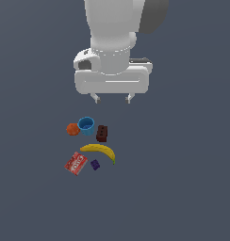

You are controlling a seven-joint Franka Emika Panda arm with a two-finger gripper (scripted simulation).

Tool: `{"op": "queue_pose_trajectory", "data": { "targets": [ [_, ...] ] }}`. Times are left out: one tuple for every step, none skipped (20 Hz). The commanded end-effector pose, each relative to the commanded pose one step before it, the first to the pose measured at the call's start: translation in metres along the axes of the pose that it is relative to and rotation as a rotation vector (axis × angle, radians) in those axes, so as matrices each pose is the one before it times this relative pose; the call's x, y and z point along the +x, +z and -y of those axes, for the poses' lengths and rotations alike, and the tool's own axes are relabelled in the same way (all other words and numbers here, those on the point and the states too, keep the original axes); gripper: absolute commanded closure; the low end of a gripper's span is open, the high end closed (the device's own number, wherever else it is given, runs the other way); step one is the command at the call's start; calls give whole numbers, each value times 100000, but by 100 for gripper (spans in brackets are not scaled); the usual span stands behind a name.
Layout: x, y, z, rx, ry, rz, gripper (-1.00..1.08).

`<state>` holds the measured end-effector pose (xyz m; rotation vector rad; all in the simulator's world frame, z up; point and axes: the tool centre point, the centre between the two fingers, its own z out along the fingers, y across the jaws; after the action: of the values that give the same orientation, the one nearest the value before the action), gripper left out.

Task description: Pick up a designated object from a clutter of objects.

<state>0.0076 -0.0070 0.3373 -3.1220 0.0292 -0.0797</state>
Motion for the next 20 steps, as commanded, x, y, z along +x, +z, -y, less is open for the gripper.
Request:
{"op": "queue_pose_trajectory", "data": {
  "targets": [
    [0,0,-1,0,0,0,-92],
    [0,9,-8,25,63,-13,-92],
    [1,27,-21,73,178,-33,-92],
    [1,40,-40,124,302,-57,-92],
    [1,49,-49,170,412,-79,-92],
    [1,48,-66,223,536,-106,-92],
    [2,32,-65,259,612,-127,-92],
    [1,-7,-51,229,527,-117,-92],
    [1,-42,-27,180,398,-97,-92],
    [0,-71,-9,134,276,-77,-92],
    [0,-85,14,79,141,-50,-92],
    [5,-60,39,0,0,0,-92],
    [-1,-17,-25,0,0,0,-92],
    [-5,40,-5,-20,-66,6,-92],
    [-7,89,-53,0,0,0,-92],
    [9,181,-14,-67,-27,66,-92],
    [3,223,-59,-36,35,47,-92],
    [3,281,-81,-37,70,57,-92],
    [-4,330,-91,-31,77,52,-92],
    [-7,387,-107,-37,95,63,-92]
  ]
}}
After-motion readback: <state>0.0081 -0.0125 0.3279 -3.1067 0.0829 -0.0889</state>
